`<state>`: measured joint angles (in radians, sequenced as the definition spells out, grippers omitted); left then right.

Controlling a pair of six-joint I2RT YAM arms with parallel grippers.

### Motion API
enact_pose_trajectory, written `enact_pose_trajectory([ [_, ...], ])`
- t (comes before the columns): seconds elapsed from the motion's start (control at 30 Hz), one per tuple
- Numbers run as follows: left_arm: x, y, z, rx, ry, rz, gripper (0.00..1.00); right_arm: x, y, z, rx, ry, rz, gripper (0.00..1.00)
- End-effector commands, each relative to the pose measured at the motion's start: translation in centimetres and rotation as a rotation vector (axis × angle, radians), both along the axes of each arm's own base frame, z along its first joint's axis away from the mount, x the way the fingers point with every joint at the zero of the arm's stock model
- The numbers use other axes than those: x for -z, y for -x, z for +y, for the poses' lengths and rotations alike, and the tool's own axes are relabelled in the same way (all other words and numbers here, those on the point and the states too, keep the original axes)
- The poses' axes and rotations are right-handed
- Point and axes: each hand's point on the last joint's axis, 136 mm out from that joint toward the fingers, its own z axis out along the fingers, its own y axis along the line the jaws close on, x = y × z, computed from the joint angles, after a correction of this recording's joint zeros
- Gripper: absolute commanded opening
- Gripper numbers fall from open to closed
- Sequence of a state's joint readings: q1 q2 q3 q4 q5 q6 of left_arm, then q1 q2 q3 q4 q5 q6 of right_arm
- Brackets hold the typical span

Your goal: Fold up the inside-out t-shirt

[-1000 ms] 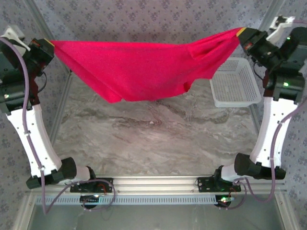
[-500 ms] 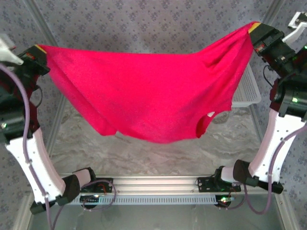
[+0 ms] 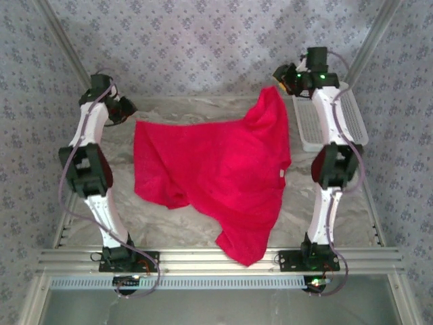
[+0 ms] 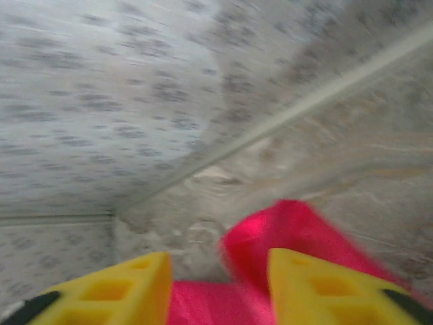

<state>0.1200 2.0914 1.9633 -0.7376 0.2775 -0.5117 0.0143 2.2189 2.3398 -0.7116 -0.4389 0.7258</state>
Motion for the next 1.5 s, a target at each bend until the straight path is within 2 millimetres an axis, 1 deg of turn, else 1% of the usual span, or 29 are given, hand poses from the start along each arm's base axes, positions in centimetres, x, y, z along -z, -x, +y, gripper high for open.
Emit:
enact_pose_trajectory([
  [0.0, -2.4, 0.2, -0.3, 0.013, -0.031, 0.041, 0.35, -0.6, 0.9, -0.2, 0.005, 0.048, 0.051, 0.54],
  [0.03, -2.1, 1.0, -0.3, 0.007, -0.052, 0.074, 0.36, -0.3, 1.4, 0.3, -0.015, 0.080, 0.059, 0.56],
  [0.07, -2.1, 2.1, -0.2, 0.003, -0.071, 0.097, 0.37, 0.3, 2.3, 1.2, -0.047, 0.102, 0.077, 0.57],
  [0.1, -1.9, 3.4, -0.3, -0.003, -0.080, 0.118, 0.38, 0.4, 3.2, 2.0, -0.071, 0.118, 0.076, 0.57],
  [0.13, -1.4, 5.3, -0.2, -0.021, -0.080, 0.147, 0.39, 1.4, 4.4, 3.0, -0.106, 0.135, 0.090, 0.57],
  [0.2, 0.1, 9.4, -1.1, -0.023, -0.043, 0.183, 0.39, 3.1, 7.6, 5.7, -0.175, 0.133, 0.106, 0.58],
  [0.23, 1.2, 11.7, -1.6, -0.031, -0.011, 0.196, 0.39, 4.2, 9.5, 6.9, -0.207, 0.132, 0.115, 0.58],
  [0.3, 3.0, 15.9, -2.6, -0.045, 0.042, 0.220, 0.39, 6.7, 13.3, 8.6, -0.257, 0.138, 0.151, 0.58],
  [0.37, 4.9, 19.9, -2.8, -0.081, 0.054, 0.256, 0.40, 9.2, 17.3, 9.5, -0.297, 0.152, 0.205, 0.58],
  [0.43, 6.7, 23.1, -2.7, -0.133, 0.070, 0.302, 0.39, 10.9, 20.2, 9.5, -0.319, 0.182, 0.245, 0.58],
  [0.5, 8.1, 25.1, -2.8, -0.154, 0.094, 0.335, 0.38, 11.8, 22.3, 9.5, -0.335, 0.202, 0.264, 0.58],
  [0.6, 10.0, 27.1, -3.6, -0.165, 0.137, 0.363, 0.38, 13.2, 25.2, 9.5, -0.359, 0.222, 0.299, 0.57],
  [0.67, 11.2, 27.8, -4.1, -0.172, 0.170, 0.372, 0.38, 14.8, 27.1, 9.3, -0.376, 0.241, 0.348, 0.57],
  [0.77, 13.1, 29.2, -4.0, -0.190, 0.162, 0.417, 0.37, 16.5, 28.7, 9.4, -0.398, 0.261, 0.402, 0.57],
  [0.87, 14.2, 29.9, -3.8, -0.193, 0.144, 0.458, 0.37, 17.6, 29.4, 9.9, -0.413, 0.269, 0.427, 0.57],
  [0.93, 14.6, 30.1, -3.7, -0.198, 0.134, 0.470, 0.38, 18.1, 29.6, 10.3, -0.424, 0.269, 0.440, 0.57],
  [1.0, 14.9, 30.0, -3.4, -0.203, 0.122, 0.470, 0.38, 18.5, 29.7, 10.7, -0.434, 0.271, 0.451, 0.57],
  [1.07, 15.3, 29.9, -3.1, -0.214, 0.105, 0.464, 0.39, 19.4, 30.0, 11.0, -0.442, 0.273, 0.470, 0.57],
  [1.1, 15.6, 29.7, -3.0, -0.220, 0.103, 0.461, 0.37, 20.0, 30.2, 11.0, -0.443, 0.272, 0.490, 0.57],
  [1.13, 15.9, 29.4, -2.9, -0.221, 0.104, 0.458, 0.30, 20.6, 29.9, 11.2, -0.439, 0.263, 0.494, 0.57],
  [1.2, 16.2, 28.6, -2.9, -0.222, 0.107, 0.452, 0.13, 22.2, 29.6, 11.2, -0.422, 0.259, 0.518, 0.57],
  [1.23, 16.2, 28.0, -2.8, -0.224, 0.107, 0.450, 0.04, 23.0, 29.1, 11.1, -0.405, 0.261, 0.525, 0.57],
  [1.27, 16.2, 27.4, -2.6, -0.224, 0.101, 0.448, 0.00, 23.7, 28.4, 10.8, -0.390, 0.266, 0.530, 0.57],
  [1.3, 15.9, 26.7, -2.4, -0.224, 0.099, 0.442, 0.00, 24.4, 27.8, 10.4, -0.373, 0.274, 0.542, 0.57],
  [1.37, 14.7, 24.9, -1.8, -0.224, 0.086, 0.423, 0.00, 25.7, 26.1, 9.3, -0.313, 0.286, 0.578, 0.56],
  [1.4, 13.8, 24.0, -1.4, -0.226, 0.077, 0.404, 0.00, 26.2, 25.5, 8.6, -0.285, 0.295, 0.596, 0.56],
  [1.47, 11.3, 21.9, -0.3, -0.235, 0.049, 0.351, 0.00, 27.1, 24.3, 7.4, -0.246, 0.314, 0.629, 0.55],
])
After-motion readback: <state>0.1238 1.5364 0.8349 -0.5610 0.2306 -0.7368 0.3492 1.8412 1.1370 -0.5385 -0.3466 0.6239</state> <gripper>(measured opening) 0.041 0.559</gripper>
